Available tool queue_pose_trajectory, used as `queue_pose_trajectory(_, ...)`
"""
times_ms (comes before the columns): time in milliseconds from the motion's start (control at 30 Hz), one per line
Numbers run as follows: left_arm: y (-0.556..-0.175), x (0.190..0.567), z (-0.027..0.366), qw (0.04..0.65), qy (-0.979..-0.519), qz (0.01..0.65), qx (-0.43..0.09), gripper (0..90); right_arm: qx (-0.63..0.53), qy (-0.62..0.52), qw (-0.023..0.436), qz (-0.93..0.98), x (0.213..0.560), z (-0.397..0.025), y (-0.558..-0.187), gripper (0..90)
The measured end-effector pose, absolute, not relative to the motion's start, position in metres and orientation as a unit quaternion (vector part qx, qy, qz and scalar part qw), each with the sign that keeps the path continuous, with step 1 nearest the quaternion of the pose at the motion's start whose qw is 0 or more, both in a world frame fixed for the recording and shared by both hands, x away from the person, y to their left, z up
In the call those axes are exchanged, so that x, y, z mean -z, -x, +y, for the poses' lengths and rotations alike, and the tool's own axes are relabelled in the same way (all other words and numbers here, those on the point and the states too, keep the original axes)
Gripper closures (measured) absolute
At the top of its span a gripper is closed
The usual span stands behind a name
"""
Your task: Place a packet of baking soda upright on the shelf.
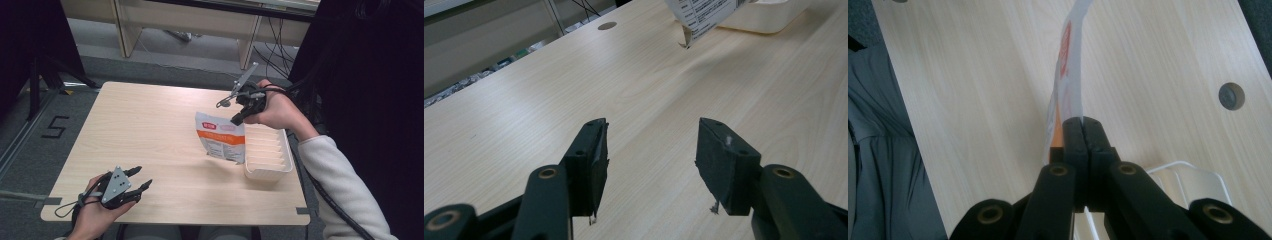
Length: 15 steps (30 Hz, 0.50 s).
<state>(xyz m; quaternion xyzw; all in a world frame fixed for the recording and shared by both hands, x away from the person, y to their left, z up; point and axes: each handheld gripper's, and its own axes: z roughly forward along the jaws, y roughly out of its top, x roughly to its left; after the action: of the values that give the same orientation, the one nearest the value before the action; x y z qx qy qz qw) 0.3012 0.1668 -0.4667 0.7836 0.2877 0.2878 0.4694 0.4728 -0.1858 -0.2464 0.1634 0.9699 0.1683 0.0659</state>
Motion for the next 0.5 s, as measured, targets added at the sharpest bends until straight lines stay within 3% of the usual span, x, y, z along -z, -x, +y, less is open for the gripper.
queue_pose_trajectory(500, -0.302, 0.467, 0.166, 0.474, -0.783, 0.291, -0.28, 45.1, -0.175, -0.165, 0.088, 0.967, 0.227, -0.217, -0.475, 90.0)
